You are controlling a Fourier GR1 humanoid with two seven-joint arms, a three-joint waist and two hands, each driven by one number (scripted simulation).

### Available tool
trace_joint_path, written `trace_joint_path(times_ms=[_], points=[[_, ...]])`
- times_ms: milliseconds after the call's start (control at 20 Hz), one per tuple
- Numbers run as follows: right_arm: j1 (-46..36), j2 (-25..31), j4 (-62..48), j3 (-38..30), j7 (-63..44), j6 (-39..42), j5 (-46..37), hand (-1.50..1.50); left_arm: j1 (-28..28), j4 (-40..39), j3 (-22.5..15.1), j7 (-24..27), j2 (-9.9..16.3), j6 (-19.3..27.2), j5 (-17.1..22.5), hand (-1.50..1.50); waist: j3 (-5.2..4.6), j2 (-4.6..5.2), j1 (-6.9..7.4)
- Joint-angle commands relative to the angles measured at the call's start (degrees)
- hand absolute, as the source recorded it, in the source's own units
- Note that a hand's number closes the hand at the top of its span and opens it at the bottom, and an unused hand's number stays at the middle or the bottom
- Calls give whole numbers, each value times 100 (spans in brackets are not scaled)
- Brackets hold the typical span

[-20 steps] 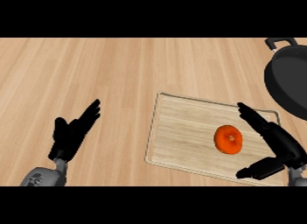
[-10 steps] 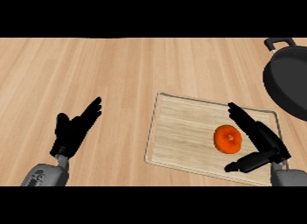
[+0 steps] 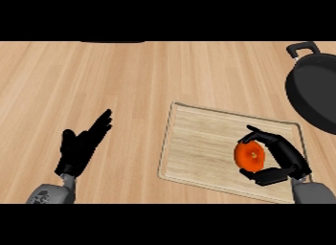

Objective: Pick the squash from the tray and place it in the pot

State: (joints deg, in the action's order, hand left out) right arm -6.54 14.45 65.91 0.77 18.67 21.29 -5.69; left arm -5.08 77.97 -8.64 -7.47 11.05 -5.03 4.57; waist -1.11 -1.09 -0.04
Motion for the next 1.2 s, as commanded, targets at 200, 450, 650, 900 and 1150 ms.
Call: trace_joint_path(times_ms=[200,450,650,900,1150], points=[[-261,-443,-922,-2,484,-38,19,150,-443,-139,178,-265,-15,-27,41,0,116,132,40],[928,488,-801,-1936,1105,-874,910,150,147,106,316,-71,117,53,97,0,132,98,-343],[1213,918,-1151,-3173,1232,-1513,1454,150,322,103,230,113,13,127,11,0,137,117,-439],[1204,1545,-1928,-3917,1708,-1601,1686,150,381,114,29,199,-44,58,-146,0,122,117,-34],[1354,1886,-1954,-3849,1872,-2004,1271,150,125,40,149,73,-116,-117,-15,0,111,111,-18]])
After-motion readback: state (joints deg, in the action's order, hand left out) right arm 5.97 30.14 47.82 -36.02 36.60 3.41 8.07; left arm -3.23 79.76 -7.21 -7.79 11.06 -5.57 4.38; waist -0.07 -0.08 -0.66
